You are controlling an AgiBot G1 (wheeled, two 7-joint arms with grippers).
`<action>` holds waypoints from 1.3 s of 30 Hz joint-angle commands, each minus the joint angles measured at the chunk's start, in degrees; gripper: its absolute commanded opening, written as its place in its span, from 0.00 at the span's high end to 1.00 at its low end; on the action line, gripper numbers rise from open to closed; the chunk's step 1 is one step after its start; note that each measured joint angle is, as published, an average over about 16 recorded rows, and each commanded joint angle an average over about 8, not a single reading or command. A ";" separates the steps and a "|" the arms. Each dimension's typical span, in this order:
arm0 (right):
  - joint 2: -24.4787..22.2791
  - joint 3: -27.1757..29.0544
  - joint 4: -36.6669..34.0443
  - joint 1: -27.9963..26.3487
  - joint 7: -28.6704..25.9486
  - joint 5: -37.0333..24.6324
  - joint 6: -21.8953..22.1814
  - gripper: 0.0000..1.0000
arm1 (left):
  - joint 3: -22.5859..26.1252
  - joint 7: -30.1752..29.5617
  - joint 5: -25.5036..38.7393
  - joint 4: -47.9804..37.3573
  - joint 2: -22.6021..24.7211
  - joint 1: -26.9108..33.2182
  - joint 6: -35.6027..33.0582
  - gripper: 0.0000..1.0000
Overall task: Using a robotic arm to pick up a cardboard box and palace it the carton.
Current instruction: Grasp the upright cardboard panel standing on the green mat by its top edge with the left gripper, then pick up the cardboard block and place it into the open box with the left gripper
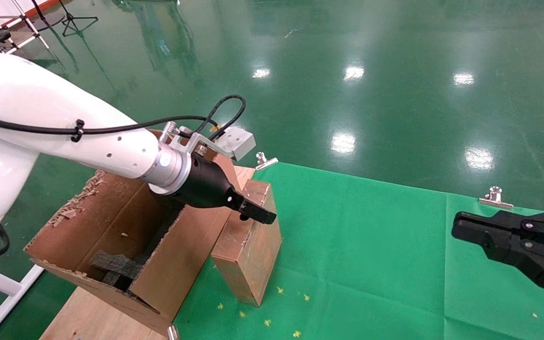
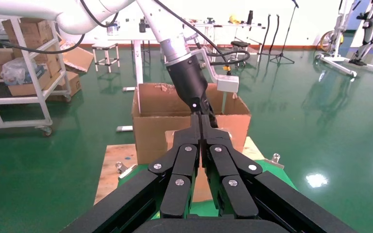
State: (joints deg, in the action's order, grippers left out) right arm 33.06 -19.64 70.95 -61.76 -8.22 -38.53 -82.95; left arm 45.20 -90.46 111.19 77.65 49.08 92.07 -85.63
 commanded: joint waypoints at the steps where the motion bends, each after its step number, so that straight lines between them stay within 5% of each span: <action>1: 0.00 0.00 0.00 0.00 0.00 0.00 0.00 0.00 | 0.01 0.01 0.03 0.01 -0.01 0.06 0.07 1.00; 30: 0.00 0.00 0.00 0.00 0.00 0.01 0.00 0.00 | -0.21 0.45 -0.27 -0.73 -0.17 0.20 0.09 1.00; 39: 0.00 0.00 0.00 0.00 0.00 0.01 0.00 0.00 | -5.00 5.08 -3.24 -2.17 -6.21 5.23 2.14 1.00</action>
State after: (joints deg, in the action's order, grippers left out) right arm 33.06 -19.64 70.95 -61.76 -8.22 -38.52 -82.94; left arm 39.90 -84.77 107.78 75.23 43.07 97.86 -83.16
